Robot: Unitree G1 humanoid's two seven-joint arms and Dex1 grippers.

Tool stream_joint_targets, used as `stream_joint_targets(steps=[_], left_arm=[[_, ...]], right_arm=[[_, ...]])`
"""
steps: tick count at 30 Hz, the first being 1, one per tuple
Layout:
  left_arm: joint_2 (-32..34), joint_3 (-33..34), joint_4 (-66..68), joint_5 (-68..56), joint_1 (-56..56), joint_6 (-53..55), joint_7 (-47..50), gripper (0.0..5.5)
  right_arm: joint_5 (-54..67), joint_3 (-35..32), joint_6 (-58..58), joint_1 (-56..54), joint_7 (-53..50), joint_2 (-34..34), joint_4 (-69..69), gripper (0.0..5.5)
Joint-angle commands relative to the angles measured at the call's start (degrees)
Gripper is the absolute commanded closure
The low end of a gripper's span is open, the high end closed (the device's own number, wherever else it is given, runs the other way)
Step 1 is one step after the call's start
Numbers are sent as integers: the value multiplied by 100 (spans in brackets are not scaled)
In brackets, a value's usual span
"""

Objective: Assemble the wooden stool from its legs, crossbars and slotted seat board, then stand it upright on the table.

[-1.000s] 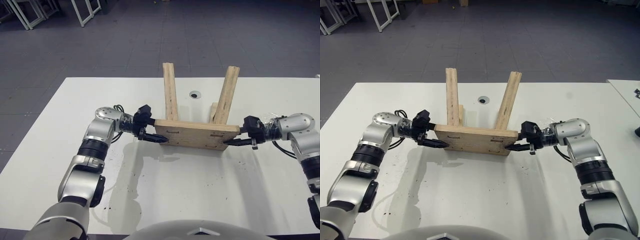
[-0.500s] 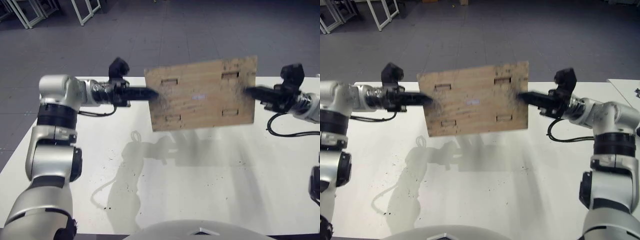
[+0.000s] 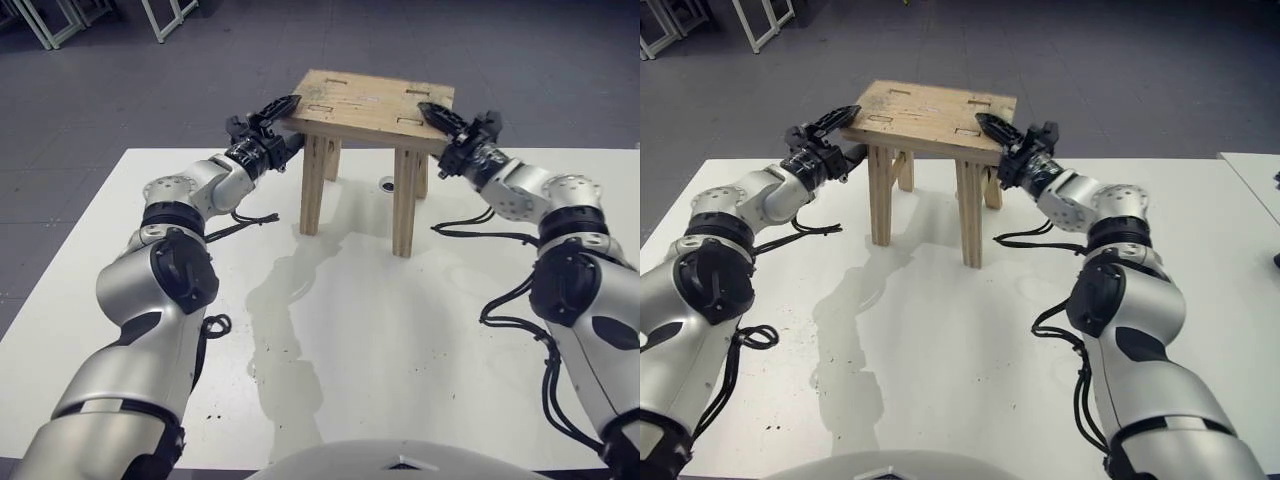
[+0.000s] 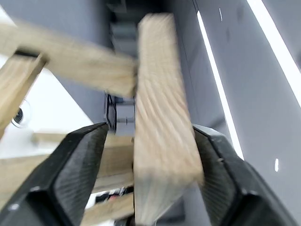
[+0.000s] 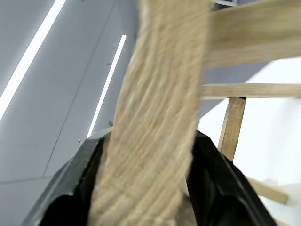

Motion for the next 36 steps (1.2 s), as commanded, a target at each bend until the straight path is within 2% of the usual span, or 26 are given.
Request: stream_joint_targets(steps=[1, 5, 7, 10, 14, 16, 20, 22, 25, 28, 31, 36], left_arm=[[-512, 521, 59, -119, -278, -16, 1015, 212], [-478, 697, -156, -5, -197, 108, 1063, 212], [-377, 695, -336, 80, -113, 124, 782, 212], [-388, 701, -799, 275, 197, -561, 385, 212], [-901, 547, -2160, 834, 999, -2204, 416, 212], [-1365, 175, -3473, 1387, 1685, -3036, 425, 212], [-2009, -1084, -5842, 2571, 3251, -3611, 295, 212], [-2139, -1764, -6764, 3362, 4014, -4033, 252, 212], [-2139, -2902, -7901, 4831, 5174, -4664, 282, 212], [-2135, -3523, -8415, 5961, 5792, -5278, 529, 212], [-2218, -3934, -8578, 6622, 6076, -5639, 691, 212], [-2317, -4263, -8621, 6985, 6236, -5766, 827, 212]], right_arm=[[117, -627, -781, -380, -721, 461, 435, 256], [221, -1157, -1193, -527, -981, 432, 450, 256], [268, -1304, -1169, -564, -868, 357, 383, 256], [321, -1558, -1603, -498, -775, 265, 226, 256], [-27, -1528, -2683, -147, -1348, 350, -33, 256], [-206, -1423, -3010, 116, -1533, 400, -340, 256], [-168, -1308, -2846, 849, -1740, 659, -1791, 256], [-569, -718, -2779, 1541, -1874, 870, -3154, 256], [-2347, 1263, -3258, 3378, -1711, 822, -5780, 256], [-3722, 2445, -4045, 5059, -1773, 782, -7528, 256], [-4618, 3113, -4643, 5918, -1915, 870, -8109, 256], [-5026, 3210, -4886, 6111, -2210, 1095, -8305, 256]])
